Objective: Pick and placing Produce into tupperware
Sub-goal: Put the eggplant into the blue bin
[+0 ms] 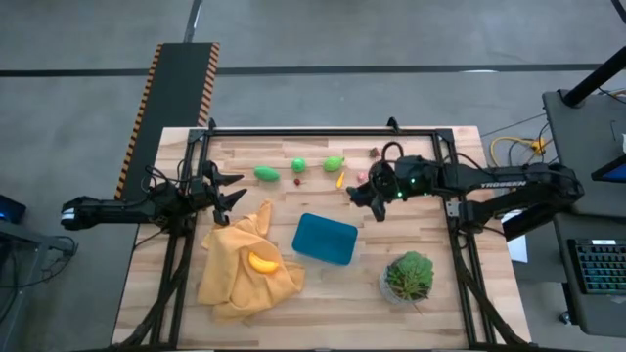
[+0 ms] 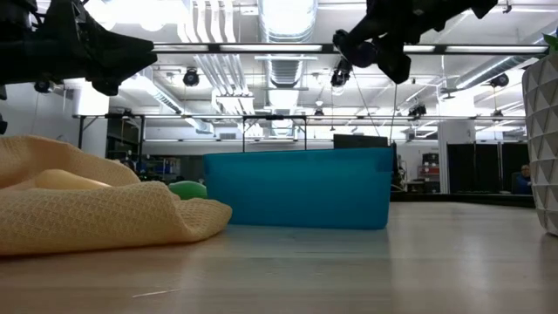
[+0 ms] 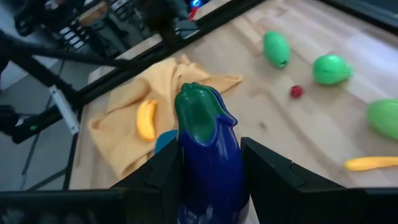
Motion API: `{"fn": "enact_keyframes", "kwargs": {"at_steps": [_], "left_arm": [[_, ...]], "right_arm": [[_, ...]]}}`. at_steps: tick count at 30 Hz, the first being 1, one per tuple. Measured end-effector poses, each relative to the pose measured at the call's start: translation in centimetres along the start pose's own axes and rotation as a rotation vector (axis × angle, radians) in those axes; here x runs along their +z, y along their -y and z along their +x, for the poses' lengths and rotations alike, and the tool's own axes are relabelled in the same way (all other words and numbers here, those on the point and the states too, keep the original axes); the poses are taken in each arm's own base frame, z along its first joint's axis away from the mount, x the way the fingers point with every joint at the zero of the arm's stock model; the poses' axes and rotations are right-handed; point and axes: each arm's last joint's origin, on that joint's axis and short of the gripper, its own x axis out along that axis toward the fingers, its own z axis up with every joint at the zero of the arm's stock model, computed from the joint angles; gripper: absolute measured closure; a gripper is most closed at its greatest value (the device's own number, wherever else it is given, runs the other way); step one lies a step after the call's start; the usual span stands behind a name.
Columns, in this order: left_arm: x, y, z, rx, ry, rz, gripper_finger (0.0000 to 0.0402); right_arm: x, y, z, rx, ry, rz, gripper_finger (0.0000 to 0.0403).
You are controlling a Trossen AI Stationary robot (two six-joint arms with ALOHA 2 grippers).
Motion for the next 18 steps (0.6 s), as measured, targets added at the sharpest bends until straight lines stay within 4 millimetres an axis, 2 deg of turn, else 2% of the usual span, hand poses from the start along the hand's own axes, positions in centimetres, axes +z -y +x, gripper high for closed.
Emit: {"fn": "enact_keyframes", "kwargs": {"at_steps": [10, 18], "left_arm": [[0.0, 0.0, 0.0, -0.001, 0.000, 0.000, 0.0218], [0.0, 0.0, 0.0, 0.000, 0.002, 0.000, 0.0218]], "right_arm": [[-1.7, -1.9, 2.4, 0.063, -0.066, -0.029, 0.0262], [-3.5, -2.0, 5.0, 0.018, -0.152, -0.003, 0.0262]]}}
